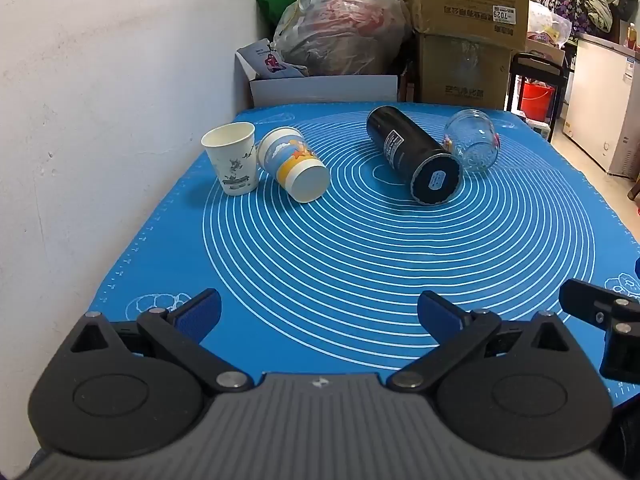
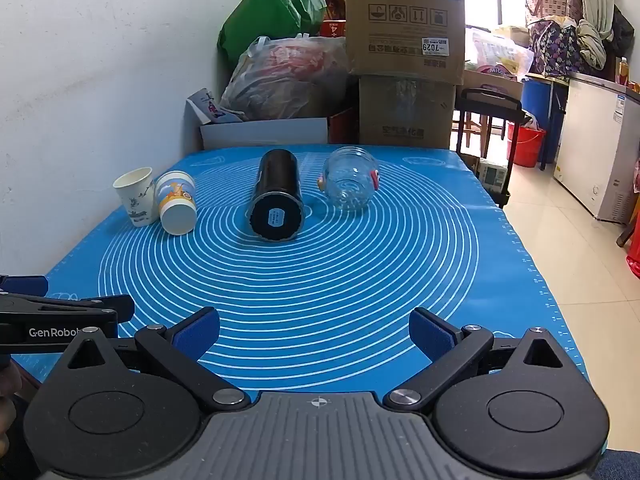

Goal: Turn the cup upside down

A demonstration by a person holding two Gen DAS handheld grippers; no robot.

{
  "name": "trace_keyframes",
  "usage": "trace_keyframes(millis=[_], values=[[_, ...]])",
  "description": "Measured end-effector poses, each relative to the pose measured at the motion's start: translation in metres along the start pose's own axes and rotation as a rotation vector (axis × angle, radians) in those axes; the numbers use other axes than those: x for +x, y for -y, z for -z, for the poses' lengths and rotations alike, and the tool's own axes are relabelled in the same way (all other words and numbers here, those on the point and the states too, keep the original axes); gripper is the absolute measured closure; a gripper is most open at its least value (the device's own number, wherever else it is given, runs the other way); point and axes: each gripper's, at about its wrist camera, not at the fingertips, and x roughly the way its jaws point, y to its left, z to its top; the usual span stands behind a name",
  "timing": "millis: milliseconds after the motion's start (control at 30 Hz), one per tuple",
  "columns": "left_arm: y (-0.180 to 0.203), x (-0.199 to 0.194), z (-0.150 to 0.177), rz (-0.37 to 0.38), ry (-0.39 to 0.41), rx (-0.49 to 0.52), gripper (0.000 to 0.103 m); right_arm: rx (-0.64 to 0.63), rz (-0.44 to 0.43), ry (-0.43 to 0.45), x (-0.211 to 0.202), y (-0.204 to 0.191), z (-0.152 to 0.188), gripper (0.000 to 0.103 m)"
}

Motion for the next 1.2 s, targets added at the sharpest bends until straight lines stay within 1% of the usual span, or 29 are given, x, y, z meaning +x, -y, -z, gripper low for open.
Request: trace_keyframes(millis=[633, 900, 933, 1200], values=[[0.0031, -0.0008, 0.0003, -0.011, 0.0, 0.009, 0.0, 0.001, 0.0, -0.002, -0.0011, 0.0002, -0.0005, 0.001], [0.0014, -0.0017, -0.0018, -0.013, 0.007, 0.014, 0.0, -0.001, -0.001, -0.001, -0.0014, -0.0056, 0.0018, 0.001], [0.0014, -0.0022, -0.0021, -0.013, 0.007, 0.015, 0.0, -0.001, -0.002, -0.001, -0.0001, 0.0003, -0.0003, 0.001], [0.0004, -0.003, -0.003, -0.018, 0.007, 0.01, 0.0, -0.002, -0.001, -0.001, -0.0009, -0.0002, -0.0002, 0.001]])
